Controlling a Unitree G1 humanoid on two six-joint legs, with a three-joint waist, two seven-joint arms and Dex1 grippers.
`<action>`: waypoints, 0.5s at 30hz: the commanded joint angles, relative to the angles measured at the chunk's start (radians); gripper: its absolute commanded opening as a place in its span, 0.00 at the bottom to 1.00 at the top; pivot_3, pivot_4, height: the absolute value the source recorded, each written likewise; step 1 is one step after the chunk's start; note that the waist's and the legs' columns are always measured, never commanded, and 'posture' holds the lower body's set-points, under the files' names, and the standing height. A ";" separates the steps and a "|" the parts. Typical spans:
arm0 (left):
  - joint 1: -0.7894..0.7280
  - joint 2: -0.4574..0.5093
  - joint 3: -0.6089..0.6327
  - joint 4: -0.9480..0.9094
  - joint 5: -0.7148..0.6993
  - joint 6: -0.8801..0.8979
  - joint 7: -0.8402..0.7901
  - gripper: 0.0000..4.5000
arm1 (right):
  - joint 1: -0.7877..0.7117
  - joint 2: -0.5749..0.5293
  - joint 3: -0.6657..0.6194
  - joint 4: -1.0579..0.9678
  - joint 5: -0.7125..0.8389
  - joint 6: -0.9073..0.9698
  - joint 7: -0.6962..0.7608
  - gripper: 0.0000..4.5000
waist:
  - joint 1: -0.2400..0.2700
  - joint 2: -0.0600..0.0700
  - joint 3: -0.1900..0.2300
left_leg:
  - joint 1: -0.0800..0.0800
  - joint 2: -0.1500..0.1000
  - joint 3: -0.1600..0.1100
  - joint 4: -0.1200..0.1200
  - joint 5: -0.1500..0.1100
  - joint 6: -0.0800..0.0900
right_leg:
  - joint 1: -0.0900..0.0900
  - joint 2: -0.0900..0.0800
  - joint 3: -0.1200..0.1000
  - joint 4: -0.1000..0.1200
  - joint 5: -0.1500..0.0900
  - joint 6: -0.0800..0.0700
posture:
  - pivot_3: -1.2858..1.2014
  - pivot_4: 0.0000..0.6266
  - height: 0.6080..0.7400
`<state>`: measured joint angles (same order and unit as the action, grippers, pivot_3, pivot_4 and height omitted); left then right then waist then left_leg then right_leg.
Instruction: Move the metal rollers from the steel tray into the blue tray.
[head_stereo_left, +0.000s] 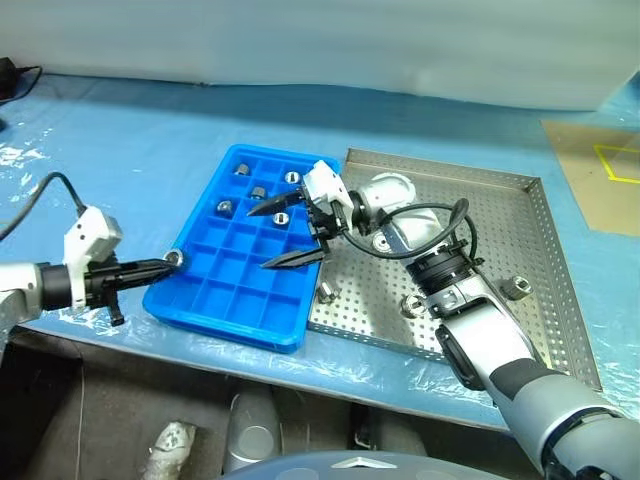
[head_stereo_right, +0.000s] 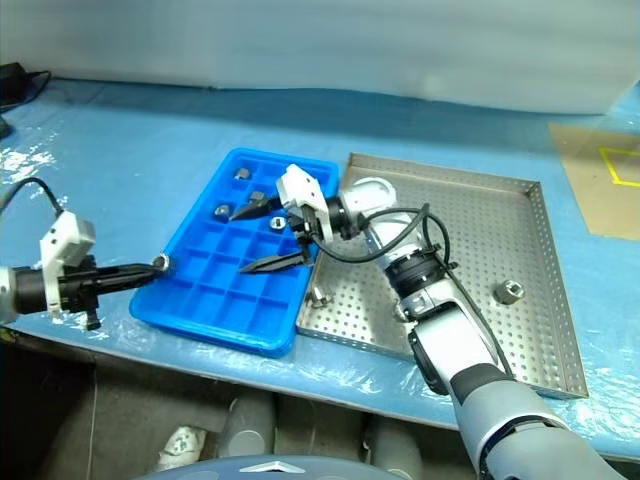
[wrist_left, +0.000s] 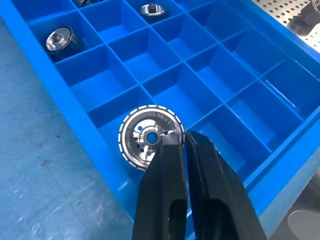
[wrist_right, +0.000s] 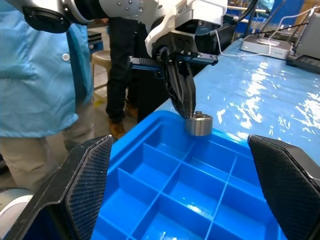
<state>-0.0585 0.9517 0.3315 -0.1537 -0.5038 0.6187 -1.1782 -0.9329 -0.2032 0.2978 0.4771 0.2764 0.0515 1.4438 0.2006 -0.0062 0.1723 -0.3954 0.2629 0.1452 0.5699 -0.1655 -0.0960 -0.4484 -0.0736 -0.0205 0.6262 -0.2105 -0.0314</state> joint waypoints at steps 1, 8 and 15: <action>-0.044 -0.017 -0.042 0.051 0.024 -0.050 0.020 0.01 | 0.016 -0.019 -0.023 -0.067 0.004 0.006 -0.013 1.00 | -0.001 0.000 0.000 | 0.000 0.000 0.000 0.000 0.000 0.000 | 0.000 0.000 0.000 0.000 0.000 0.000 | 0.64 0.24 1.00; -0.106 -0.030 -0.112 0.149 0.071 -0.099 0.034 0.01 | 0.059 -0.059 -0.026 -0.131 0.001 0.028 -0.048 1.00 | -0.022 0.000 0.000 | 0.001 0.000 0.000 0.002 0.001 -0.002 | 0.000 0.000 0.001 0.004 0.000 0.000 | 0.63 0.24 1.00; -0.138 -0.022 -0.112 0.165 0.070 -0.109 0.029 0.33 | 0.068 -0.064 -0.024 -0.147 0.004 0.033 -0.069 1.00 | -0.026 0.000 0.000 | 0.005 0.000 0.000 0.002 0.002 -0.003 | 0.000 0.000 0.002 0.011 -0.001 -0.001 | 0.62 0.24 1.00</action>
<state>-0.1789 0.9139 0.2003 0.0210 -0.4325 0.5237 -1.1539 -0.8622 -0.2695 0.2924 0.3760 0.2698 0.0851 1.3789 0.1750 -0.0066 0.1721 -0.3895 0.2630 0.1451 0.5723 -0.1637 -0.0990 -0.4484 -0.0736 -0.0179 0.6385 -0.2119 -0.0330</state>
